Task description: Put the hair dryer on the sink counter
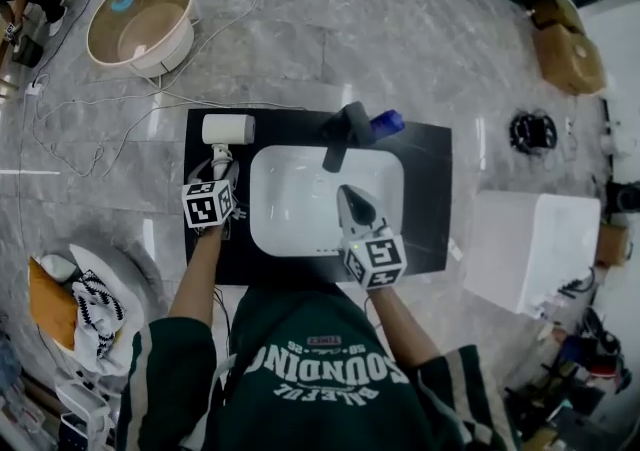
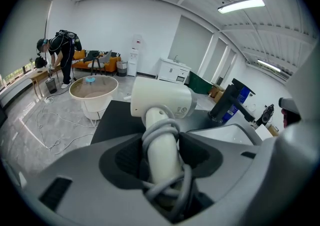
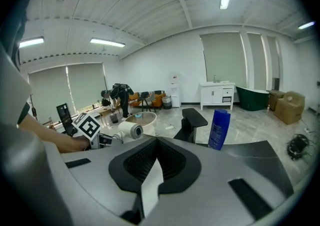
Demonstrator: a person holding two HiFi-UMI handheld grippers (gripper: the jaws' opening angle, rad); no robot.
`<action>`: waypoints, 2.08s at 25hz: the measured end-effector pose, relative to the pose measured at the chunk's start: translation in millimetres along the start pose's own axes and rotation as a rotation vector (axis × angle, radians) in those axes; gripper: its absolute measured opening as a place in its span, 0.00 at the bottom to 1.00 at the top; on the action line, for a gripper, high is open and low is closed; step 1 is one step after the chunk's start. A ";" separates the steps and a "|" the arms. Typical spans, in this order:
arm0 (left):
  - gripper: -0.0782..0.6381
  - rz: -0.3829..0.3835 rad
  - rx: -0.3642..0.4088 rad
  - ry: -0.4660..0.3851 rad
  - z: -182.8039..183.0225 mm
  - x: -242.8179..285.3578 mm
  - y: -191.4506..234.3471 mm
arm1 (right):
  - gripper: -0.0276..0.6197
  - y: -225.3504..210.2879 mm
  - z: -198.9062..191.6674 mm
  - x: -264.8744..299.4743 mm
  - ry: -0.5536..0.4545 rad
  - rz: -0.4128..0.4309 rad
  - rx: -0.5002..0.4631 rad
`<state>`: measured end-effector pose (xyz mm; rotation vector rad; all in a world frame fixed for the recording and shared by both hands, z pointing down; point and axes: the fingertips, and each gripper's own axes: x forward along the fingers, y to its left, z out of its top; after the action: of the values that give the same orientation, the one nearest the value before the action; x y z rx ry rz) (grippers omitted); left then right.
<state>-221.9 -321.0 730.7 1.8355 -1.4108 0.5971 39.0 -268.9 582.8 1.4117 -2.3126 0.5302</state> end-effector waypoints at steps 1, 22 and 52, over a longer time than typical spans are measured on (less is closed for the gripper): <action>0.42 0.004 0.000 0.005 1.0 3.7 2.0 | 0.05 -1.4 -1.0 -1.8 0.001 -0.007 0.004; 0.42 0.064 -0.013 0.083 -10.0 37.5 13.0 | 0.05 -21.3 -19.0 -39.6 0.007 -0.084 0.033; 0.11 -0.021 0.175 -0.181 39.6 -113.8 -64.6 | 0.04 -4.0 42.8 -36.1 -0.200 0.152 -0.030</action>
<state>-195.9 -273.7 605.1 2.0847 -1.4937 0.5713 52.7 -264.8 528.5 1.3361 -2.5907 0.4108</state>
